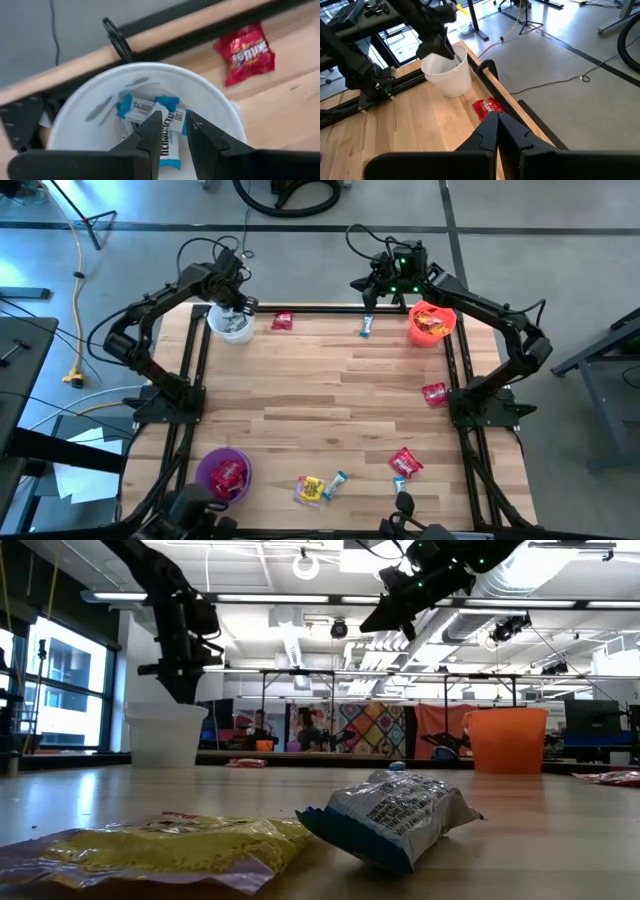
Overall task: Sort candy
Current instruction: Put the red candy into the purple bucket
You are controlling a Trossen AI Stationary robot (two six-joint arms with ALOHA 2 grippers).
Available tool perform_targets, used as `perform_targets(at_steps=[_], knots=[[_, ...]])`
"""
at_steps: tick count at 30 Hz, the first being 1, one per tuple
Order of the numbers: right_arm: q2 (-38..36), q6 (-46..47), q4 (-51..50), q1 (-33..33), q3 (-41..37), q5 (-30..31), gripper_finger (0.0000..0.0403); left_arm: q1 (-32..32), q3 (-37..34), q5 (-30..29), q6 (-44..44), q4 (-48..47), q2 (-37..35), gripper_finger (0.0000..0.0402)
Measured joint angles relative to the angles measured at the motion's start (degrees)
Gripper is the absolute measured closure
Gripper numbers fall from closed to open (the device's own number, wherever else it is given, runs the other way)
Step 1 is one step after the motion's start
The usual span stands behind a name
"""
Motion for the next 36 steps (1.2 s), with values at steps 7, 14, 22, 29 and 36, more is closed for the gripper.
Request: perform_targets(at_steps=[7, 14, 22, 29, 36], knots=[[0.0, 0.0, 1.26, -0.01, 0.02, 1.41, 0.0402, -0.08, 0.01, -4.17, 1.99, 2.21, -7.22, 0.0336], [0.0, 1.11, 1.04, 0.31, 0.02, 1.4, 0.0402, -4.54, 0.04, -4.31, 2.88, 4.29, -14.43, 0.0361], [0.02, -1.63, 1.54, 2.93, -1.79, 2.54, 0.0402, -13.96, -4.03, -6.58, 2.36, 14.39, -18.8, 0.0398], [0.02, -1.27, 1.96, 4.33, -3.45, 2.75, 0.0403, -21.71, -17.81, -0.56, -1.11, 35.09, -23.84, 0.0401], [-0.53, -1.07, -1.38, 5.6, -3.45, 2.29, 0.0403, -27.48, -27.47, 0.51, -3.2, 42.61, -27.98, 0.0401]])
